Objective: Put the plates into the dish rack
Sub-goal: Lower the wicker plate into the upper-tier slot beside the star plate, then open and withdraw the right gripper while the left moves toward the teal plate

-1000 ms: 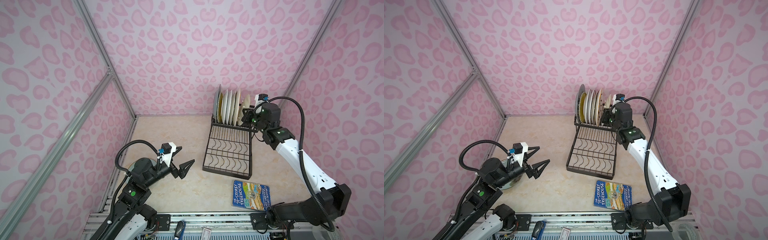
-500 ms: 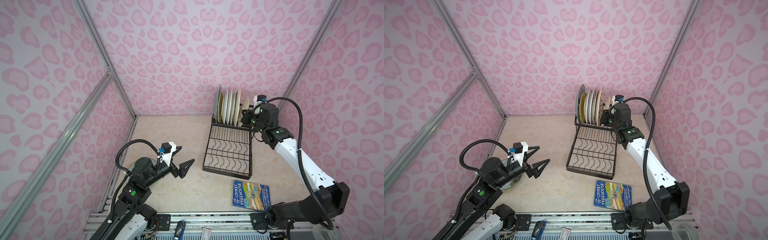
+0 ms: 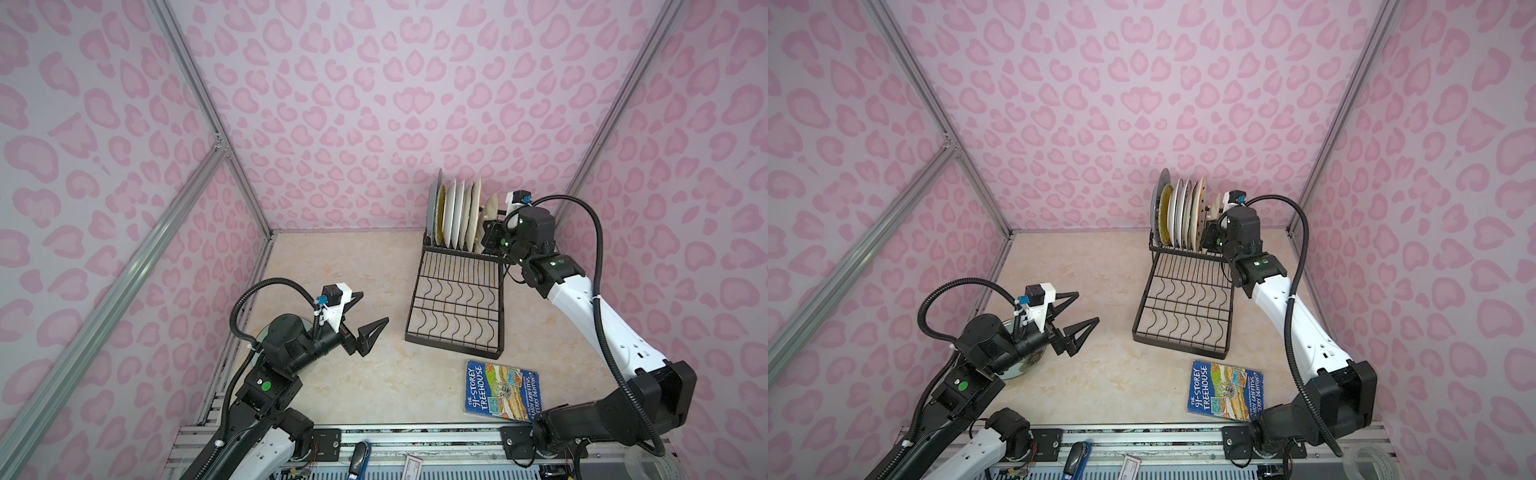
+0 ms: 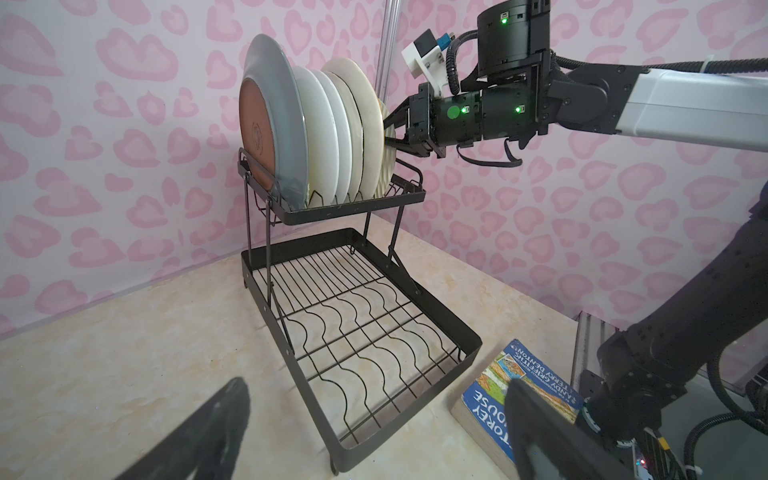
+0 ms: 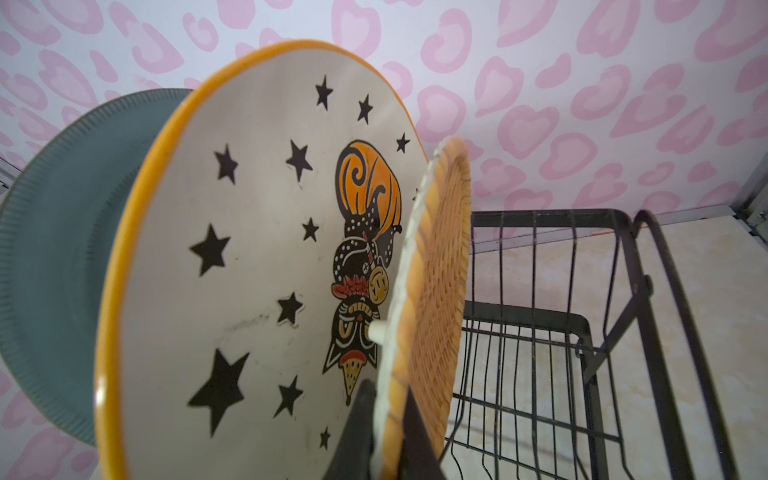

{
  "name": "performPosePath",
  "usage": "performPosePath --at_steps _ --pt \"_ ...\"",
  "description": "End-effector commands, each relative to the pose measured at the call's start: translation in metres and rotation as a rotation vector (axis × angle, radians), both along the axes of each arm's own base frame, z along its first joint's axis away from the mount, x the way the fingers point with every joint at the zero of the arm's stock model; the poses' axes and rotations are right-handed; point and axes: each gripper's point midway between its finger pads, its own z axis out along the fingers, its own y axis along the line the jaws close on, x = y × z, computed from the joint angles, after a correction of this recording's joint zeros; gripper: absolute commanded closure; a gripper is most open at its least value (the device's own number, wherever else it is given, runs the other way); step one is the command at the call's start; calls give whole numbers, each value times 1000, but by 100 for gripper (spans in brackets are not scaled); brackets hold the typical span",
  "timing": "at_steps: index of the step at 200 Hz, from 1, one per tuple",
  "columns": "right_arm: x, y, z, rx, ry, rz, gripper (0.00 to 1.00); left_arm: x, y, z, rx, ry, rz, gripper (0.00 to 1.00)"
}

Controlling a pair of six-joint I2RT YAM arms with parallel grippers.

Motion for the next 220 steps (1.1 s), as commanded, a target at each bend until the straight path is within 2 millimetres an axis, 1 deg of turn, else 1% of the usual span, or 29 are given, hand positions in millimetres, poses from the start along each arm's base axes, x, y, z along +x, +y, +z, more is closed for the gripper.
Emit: performPosePath --at_steps 1,38,51,59,72,84,109,129,164,220 --pt "1 3 0 -2 -1 13 84 -1 0 9 -11 -24 -3 3" --pt "0 5 5 -5 -9 17 78 -1 1 9 2 -32 0 3" --pt "0 6 6 -9 -10 21 77 0 3 5 31 -39 8 3" --pt "-1 7 8 -10 -15 24 77 2 6 3 45 -47 29 3" --pt "-1 8 6 -18 -11 23 75 5 9 5 34 -44 57 3" --pt "0 9 5 -17 -8 24 75 6 8 6 26 -33 56 3" --pt "0 12 9 -9 -13 35 75 6 2 5 9 -10 24 3" --pt "-1 13 13 -5 -22 39 74 8 0 4 14 8 17 3" --pt "-6 12 19 -8 -35 48 70 8 4 4 12 -3 34 3" --pt "-20 12 41 11 -83 68 65 11 4 -1 25 14 44 3"
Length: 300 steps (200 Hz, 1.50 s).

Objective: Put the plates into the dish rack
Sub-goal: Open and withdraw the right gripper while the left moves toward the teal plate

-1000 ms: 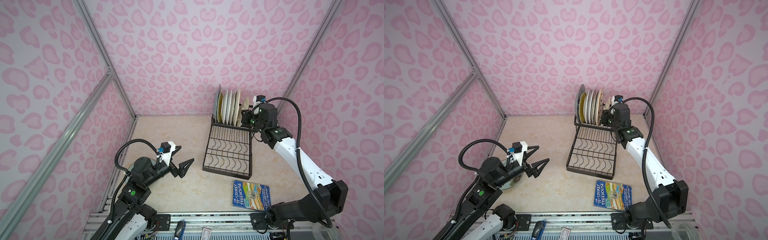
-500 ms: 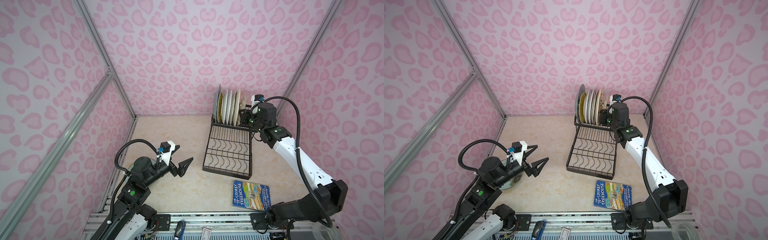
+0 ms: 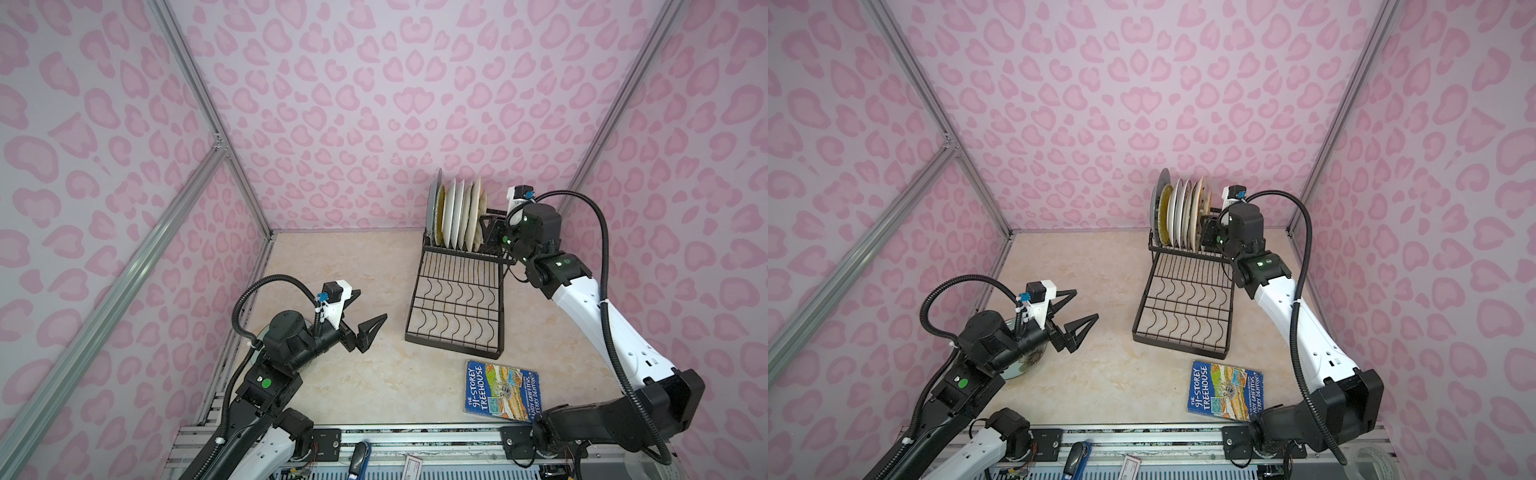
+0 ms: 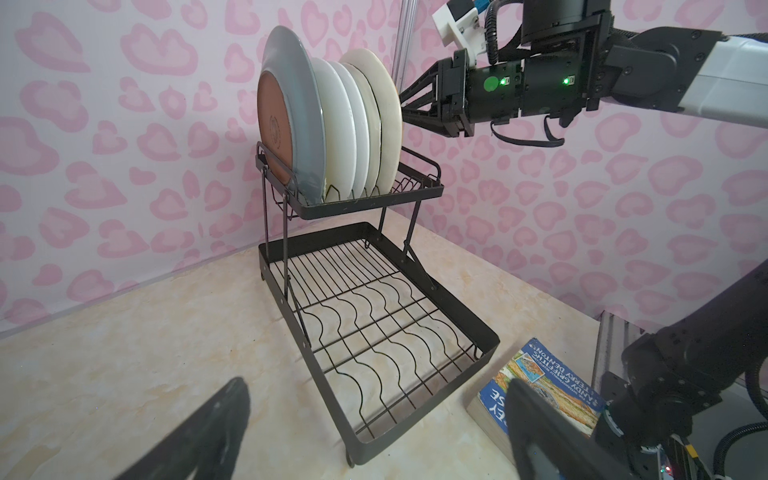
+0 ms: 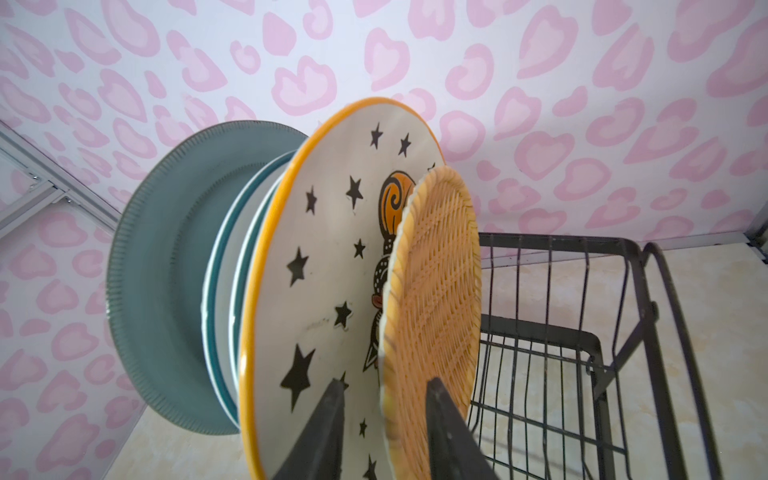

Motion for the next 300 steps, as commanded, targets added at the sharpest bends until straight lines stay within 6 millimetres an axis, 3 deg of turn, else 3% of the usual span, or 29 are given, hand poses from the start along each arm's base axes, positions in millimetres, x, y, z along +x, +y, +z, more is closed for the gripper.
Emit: performPosePath --at_steps 1,69,100,121,151,178,198,249,300 --pt "-6 1 10 2 -29 19 65 1 0 4 -9 -1 4 3" --pt "-46 -1 36 68 -109 60 57 0 4 4 -11 27 33 3" --pt "-73 1 28 101 -120 88 49 8 26 -9 -68 180 188 3" --pt "-93 8 23 114 -132 128 46 9 53 -25 -108 326 357 3" --pt "-117 22 2 110 -127 196 43 -6 97 -55 -136 515 601 3" --pt "-132 36 -17 101 -120 257 41 -29 146 -94 -187 669 875 3" --pt "-144 50 -32 68 -130 317 40 -47 168 -112 -248 738 999 3" --pt "-161 82 -70 -83 -138 402 35 -74 206 -150 -259 838 1255 3" --pt "-170 111 -107 -111 -102 484 33 -75 209 -187 -213 1006 1444 3"
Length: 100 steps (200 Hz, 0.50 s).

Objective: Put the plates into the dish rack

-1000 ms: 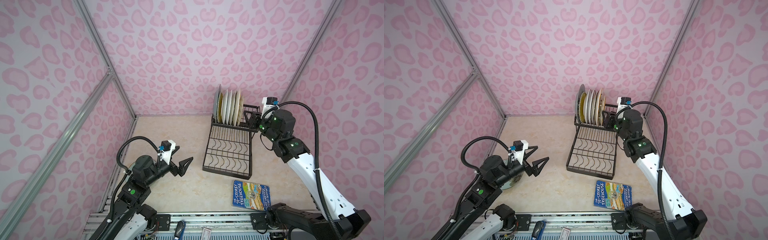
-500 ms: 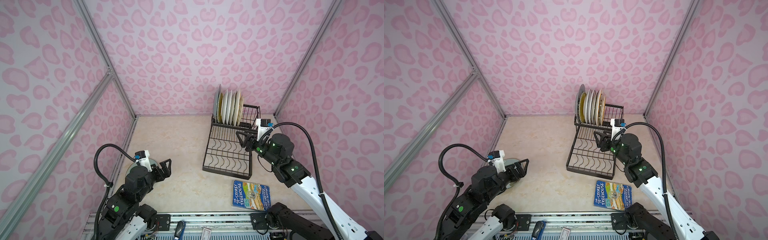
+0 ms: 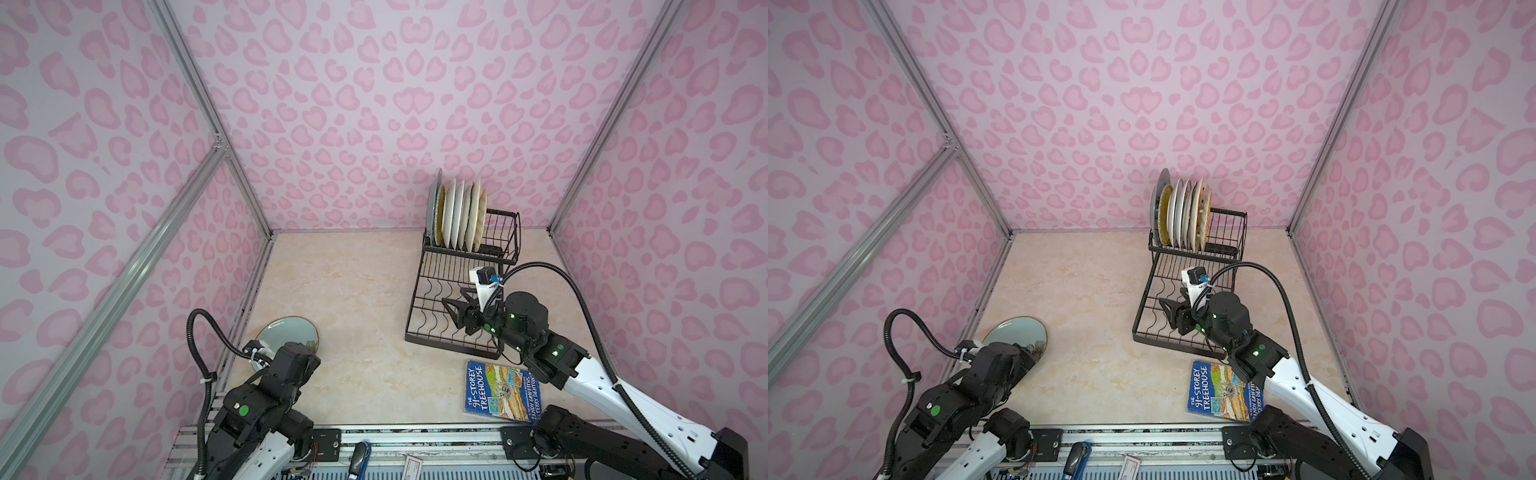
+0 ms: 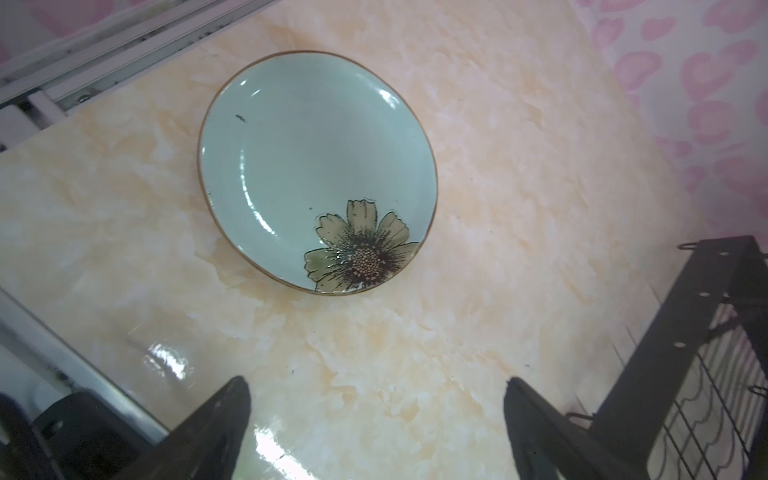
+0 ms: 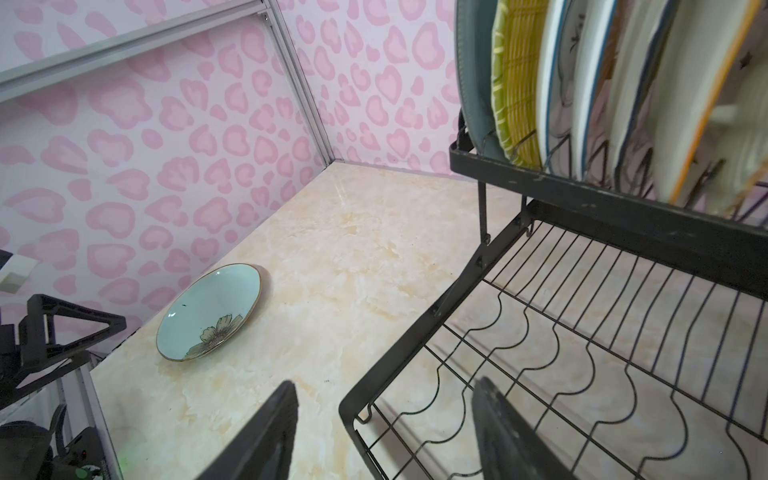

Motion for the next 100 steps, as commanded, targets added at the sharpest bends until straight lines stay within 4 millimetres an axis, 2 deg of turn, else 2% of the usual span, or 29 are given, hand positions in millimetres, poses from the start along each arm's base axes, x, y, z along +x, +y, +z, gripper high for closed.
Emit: performPosePath --at_steps 1,21,57,89,100 --pt "-3 13 -3 -3 -45 30 33 -7 9 -18 -13 73 123 3" --pt "-6 19 -17 -30 -40 45 33 -4 7 -32 -54 98 161 3" --pt "-8 20 -24 -27 -41 55 33 14 -2 -61 -226 90 188 3" --pt "-11 26 -30 -17 -33 90 30 32 5 -71 -310 43 251 3" --pt "-12 29 -32 -14 -30 101 26 35 10 -74 -322 43 272 3"
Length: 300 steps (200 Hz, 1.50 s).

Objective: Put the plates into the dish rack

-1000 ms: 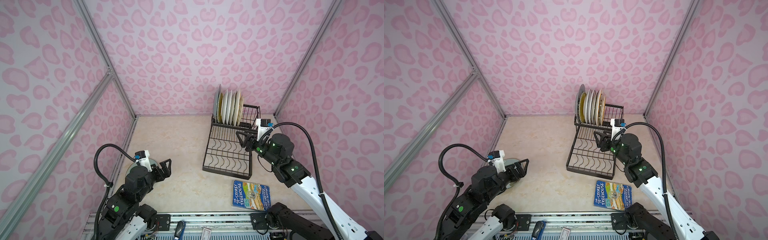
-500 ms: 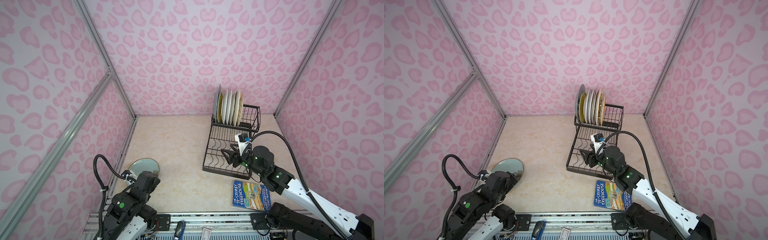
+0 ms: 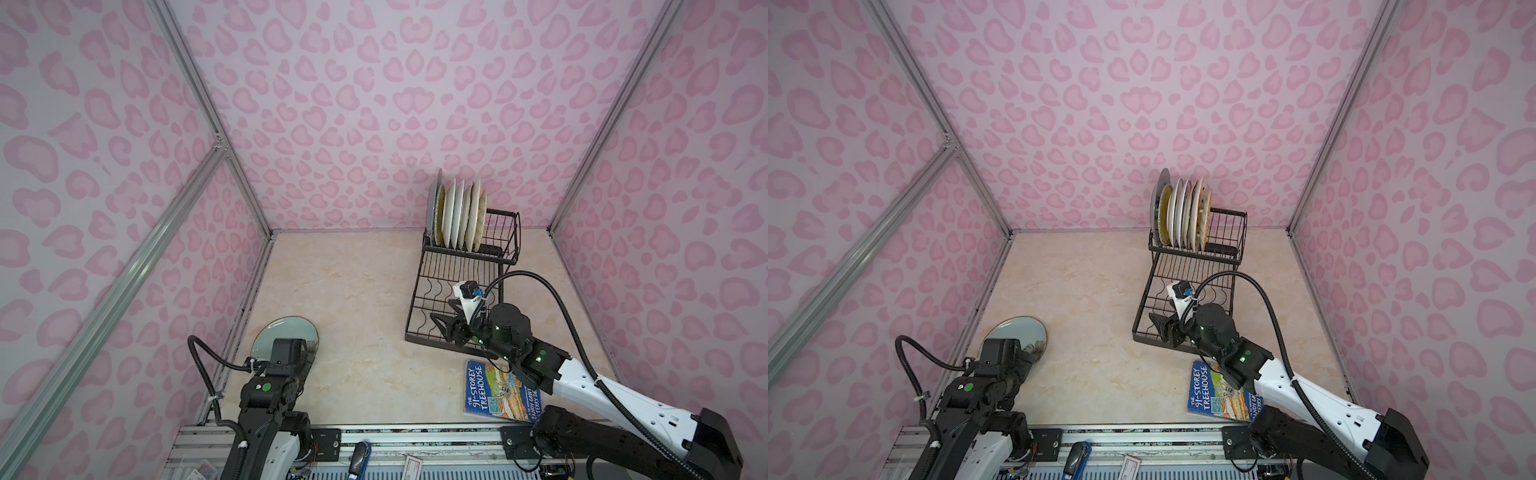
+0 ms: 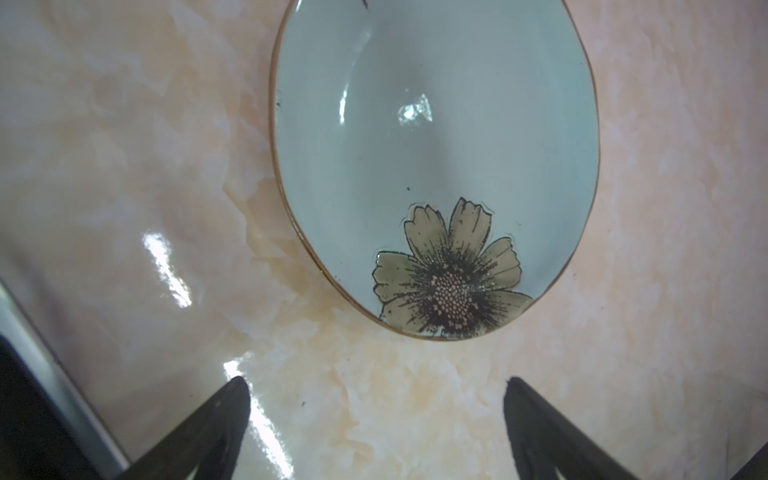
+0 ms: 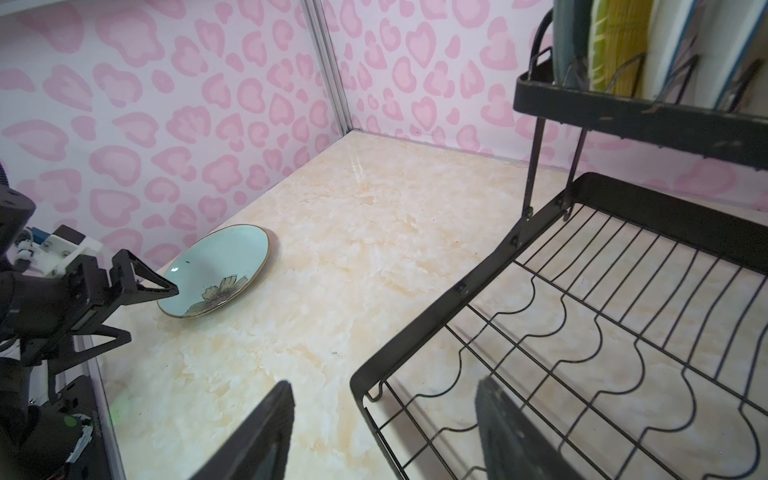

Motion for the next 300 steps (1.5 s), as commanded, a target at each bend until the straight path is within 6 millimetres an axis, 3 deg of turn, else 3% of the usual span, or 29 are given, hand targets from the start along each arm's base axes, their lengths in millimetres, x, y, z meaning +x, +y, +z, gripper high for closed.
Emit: performPosePath --at_steps 1,22,34,89,158,230,300 --pt "-2 9 2 33 -15 36 26 26 -9 3 -91 -90 -22 3" --pt "-5 17 -3 55 -11 78 20 30 -1 -5 -122 -93 24 3" --pt "-8 23 -6 67 -10 109 3 33 3 -8 -135 -113 39 3" --pt "-18 51 -30 97 43 225 2 39 15 -25 -178 -180 95 3" --pt "-20 53 -36 98 53 237 2 58 31 -25 -109 -220 72 3" --pt "-19 53 -42 90 63 234 2 108 32 -11 -119 -277 -52 3" --pt "-17 54 -49 85 65 228 2 170 13 -7 -194 -375 -203 3"
